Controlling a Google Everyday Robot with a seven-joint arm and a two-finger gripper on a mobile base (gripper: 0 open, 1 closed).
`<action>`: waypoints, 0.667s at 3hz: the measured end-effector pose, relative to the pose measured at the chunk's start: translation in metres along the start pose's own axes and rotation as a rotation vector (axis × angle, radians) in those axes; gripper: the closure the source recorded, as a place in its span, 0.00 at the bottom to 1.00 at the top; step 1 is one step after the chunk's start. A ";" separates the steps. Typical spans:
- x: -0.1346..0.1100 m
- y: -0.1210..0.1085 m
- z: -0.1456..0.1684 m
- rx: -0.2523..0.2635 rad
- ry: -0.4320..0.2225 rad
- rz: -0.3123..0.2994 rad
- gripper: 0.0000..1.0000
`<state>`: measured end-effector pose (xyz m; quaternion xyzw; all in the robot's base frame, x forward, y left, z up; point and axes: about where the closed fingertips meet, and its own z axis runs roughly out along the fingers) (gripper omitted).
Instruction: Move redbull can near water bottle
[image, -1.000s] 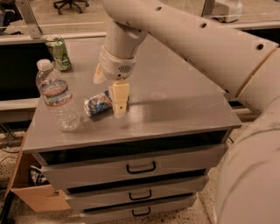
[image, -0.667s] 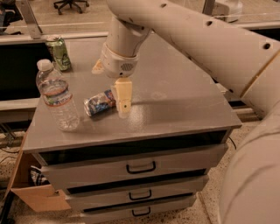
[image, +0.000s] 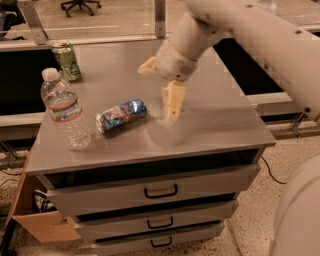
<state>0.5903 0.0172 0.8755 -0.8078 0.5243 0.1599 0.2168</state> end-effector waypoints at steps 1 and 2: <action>0.057 0.000 -0.049 0.112 -0.077 0.086 0.00; 0.062 -0.005 -0.062 0.148 -0.093 0.093 0.00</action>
Offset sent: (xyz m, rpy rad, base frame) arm 0.0228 -0.0653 0.0135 0.1057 -0.0138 -0.1067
